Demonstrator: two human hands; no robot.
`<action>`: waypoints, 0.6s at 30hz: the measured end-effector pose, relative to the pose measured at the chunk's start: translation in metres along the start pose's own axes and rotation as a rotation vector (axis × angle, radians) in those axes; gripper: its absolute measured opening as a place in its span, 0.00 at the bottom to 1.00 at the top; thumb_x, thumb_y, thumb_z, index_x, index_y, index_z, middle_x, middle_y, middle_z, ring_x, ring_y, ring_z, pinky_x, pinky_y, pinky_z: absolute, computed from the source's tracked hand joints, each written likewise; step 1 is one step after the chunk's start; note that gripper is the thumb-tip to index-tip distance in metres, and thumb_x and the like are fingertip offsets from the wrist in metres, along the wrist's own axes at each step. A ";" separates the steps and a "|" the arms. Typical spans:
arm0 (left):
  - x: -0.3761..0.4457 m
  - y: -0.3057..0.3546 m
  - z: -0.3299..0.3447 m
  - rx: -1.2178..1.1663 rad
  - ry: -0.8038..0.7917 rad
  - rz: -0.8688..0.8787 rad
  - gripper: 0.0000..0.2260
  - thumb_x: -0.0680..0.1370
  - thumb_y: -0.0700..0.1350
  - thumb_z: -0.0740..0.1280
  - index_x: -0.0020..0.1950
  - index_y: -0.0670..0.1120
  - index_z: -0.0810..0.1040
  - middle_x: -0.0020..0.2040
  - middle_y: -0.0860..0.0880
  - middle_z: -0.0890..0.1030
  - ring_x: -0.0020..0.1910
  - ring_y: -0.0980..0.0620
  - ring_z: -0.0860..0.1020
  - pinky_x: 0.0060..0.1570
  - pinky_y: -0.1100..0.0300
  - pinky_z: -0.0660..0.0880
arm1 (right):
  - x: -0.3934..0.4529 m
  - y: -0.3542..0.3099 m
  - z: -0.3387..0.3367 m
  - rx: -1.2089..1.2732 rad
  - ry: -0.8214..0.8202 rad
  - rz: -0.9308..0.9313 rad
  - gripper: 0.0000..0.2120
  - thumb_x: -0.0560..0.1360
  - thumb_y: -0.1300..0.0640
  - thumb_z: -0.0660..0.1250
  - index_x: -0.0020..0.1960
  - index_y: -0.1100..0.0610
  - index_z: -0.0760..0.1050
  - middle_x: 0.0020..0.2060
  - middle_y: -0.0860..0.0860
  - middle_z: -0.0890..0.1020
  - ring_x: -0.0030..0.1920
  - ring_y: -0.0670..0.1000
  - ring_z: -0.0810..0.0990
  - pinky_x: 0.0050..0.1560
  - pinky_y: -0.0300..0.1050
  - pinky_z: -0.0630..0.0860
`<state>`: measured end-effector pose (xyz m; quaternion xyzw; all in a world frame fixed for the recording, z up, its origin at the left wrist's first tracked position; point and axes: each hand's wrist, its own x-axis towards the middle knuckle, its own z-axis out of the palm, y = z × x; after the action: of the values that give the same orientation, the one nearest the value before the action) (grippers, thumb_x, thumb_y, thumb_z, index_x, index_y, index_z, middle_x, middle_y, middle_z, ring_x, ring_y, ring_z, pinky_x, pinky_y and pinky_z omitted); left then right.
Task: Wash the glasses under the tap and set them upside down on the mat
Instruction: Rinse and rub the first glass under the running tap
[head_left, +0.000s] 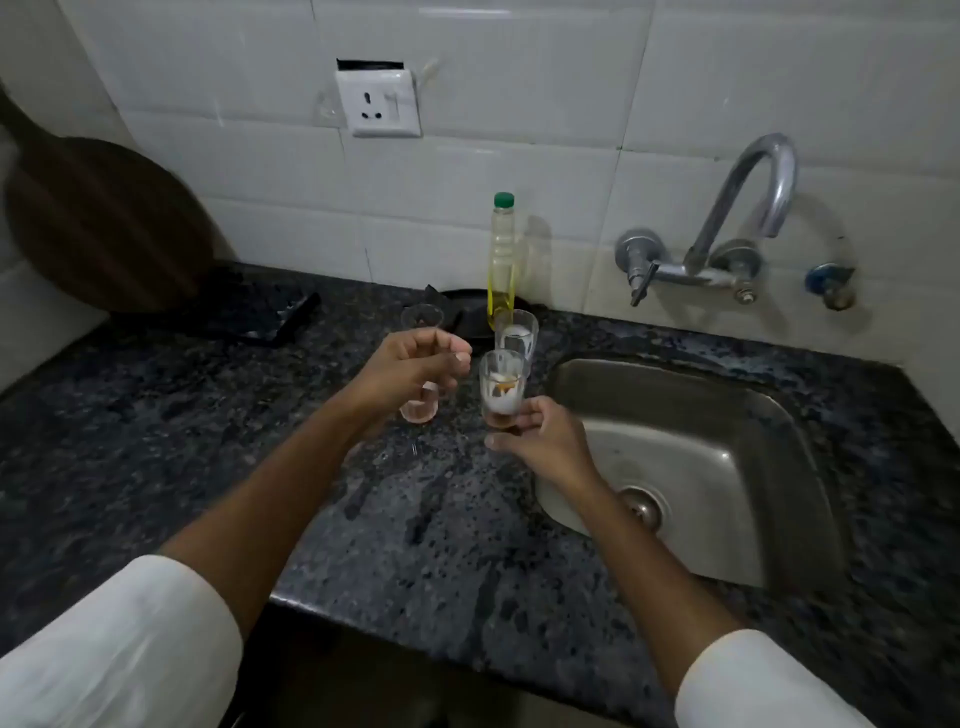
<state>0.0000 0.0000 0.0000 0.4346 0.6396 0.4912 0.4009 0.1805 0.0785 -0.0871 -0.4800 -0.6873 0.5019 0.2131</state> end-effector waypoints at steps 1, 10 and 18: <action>0.009 0.001 0.000 0.003 0.000 0.003 0.04 0.77 0.40 0.70 0.51 0.45 0.82 0.45 0.46 0.83 0.40 0.52 0.79 0.41 0.58 0.75 | 0.008 -0.003 0.003 -0.041 0.040 -0.017 0.27 0.63 0.51 0.81 0.57 0.55 0.73 0.46 0.45 0.76 0.46 0.46 0.76 0.45 0.41 0.74; 0.089 -0.015 -0.008 -0.037 -0.046 -0.015 0.03 0.78 0.40 0.69 0.50 0.47 0.82 0.43 0.50 0.85 0.38 0.55 0.79 0.38 0.58 0.72 | 0.076 0.013 0.048 -0.153 0.402 -0.022 0.43 0.52 0.36 0.81 0.60 0.54 0.72 0.55 0.53 0.79 0.56 0.55 0.77 0.51 0.51 0.77; 0.137 -0.012 0.007 0.056 -0.112 0.044 0.02 0.77 0.42 0.71 0.48 0.49 0.81 0.45 0.43 0.82 0.37 0.56 0.78 0.35 0.65 0.72 | 0.086 0.023 0.046 -0.093 0.506 -0.125 0.26 0.60 0.46 0.80 0.53 0.52 0.77 0.47 0.49 0.82 0.49 0.50 0.81 0.45 0.46 0.78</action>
<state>-0.0364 0.1303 -0.0246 0.4862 0.6203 0.4566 0.4127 0.1164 0.1324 -0.1424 -0.5559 -0.6628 0.3196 0.3866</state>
